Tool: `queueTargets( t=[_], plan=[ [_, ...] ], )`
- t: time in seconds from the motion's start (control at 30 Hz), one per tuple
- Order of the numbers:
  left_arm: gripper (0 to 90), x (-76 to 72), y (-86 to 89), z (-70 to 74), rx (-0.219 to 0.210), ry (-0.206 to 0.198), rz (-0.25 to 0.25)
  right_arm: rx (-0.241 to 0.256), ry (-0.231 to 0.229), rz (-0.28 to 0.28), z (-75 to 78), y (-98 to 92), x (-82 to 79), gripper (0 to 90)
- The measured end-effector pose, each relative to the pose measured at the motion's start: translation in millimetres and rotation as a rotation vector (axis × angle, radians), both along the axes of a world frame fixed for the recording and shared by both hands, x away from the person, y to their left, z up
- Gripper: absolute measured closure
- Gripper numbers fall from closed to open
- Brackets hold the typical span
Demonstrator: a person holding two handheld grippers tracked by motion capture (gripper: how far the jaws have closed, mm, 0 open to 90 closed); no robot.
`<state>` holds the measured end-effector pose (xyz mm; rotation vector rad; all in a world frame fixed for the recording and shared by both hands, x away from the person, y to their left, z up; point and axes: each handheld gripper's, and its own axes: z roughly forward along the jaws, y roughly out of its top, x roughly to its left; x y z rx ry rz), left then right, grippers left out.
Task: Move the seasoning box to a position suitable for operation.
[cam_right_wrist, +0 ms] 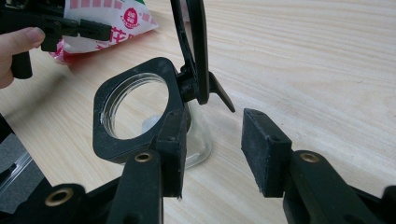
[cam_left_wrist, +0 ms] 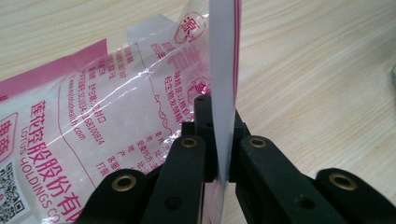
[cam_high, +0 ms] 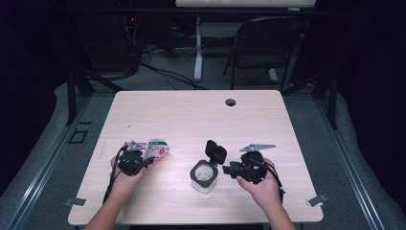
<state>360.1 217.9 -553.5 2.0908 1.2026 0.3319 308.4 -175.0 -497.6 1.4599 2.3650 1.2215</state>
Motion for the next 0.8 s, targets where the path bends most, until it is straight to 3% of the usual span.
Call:
queueTargets(
  t=[0.2, 0.5, 0.7, 0.8],
  plan=[
    [90.0, -5.7, 5.8, 13.8, 0.047, -0.029, -0.002, 0.005, -0.012, -0.003, 2.2, -1.4, 1.0, 61.1],
    [90.0, -6.7, 18.1, 28.4, 0.047, -0.021, 0.007, 0.007, -0.015, 0.008, 3.8, 1.0, 4.2, 61.1],
    [90.0, -5.8, 23.9, 41.7, 0.098, -0.024, -0.007, 0.008, -0.010, 0.013, 4.3, 3.1, 5.5, 61.1],
    [90.0, -4.8, 28.6, 55.4, 0.123, -0.047, -0.005, 0.012, -0.011, 0.011, 4.5, 2.0, 6.0, 61.0]
  ],
)
